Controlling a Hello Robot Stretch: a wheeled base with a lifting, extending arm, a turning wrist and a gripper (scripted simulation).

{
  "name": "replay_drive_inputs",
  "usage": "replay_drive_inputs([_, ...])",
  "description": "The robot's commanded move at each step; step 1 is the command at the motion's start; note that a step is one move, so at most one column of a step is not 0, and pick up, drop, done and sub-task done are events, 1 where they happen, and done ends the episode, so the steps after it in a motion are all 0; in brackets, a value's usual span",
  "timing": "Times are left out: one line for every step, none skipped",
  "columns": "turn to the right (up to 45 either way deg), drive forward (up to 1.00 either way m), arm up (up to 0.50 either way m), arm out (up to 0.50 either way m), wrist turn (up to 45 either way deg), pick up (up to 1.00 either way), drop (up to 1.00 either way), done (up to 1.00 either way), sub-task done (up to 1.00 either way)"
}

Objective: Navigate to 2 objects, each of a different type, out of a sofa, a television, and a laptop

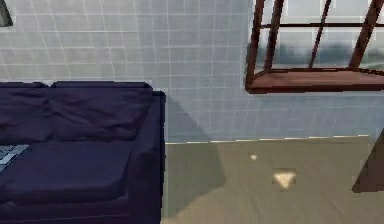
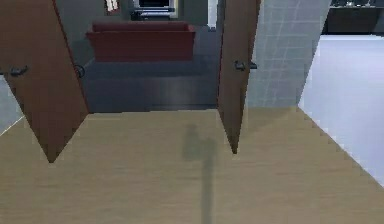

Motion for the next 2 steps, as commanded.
replay_drive_inputs([0.0,0.35,0.0,0.0,0.0,0.0,0.0,0.0,0.0])
replay_drive_inputs([-45.0,0.0,0.0,0.0,0.0,0.0,0.0,0.0,0.0])
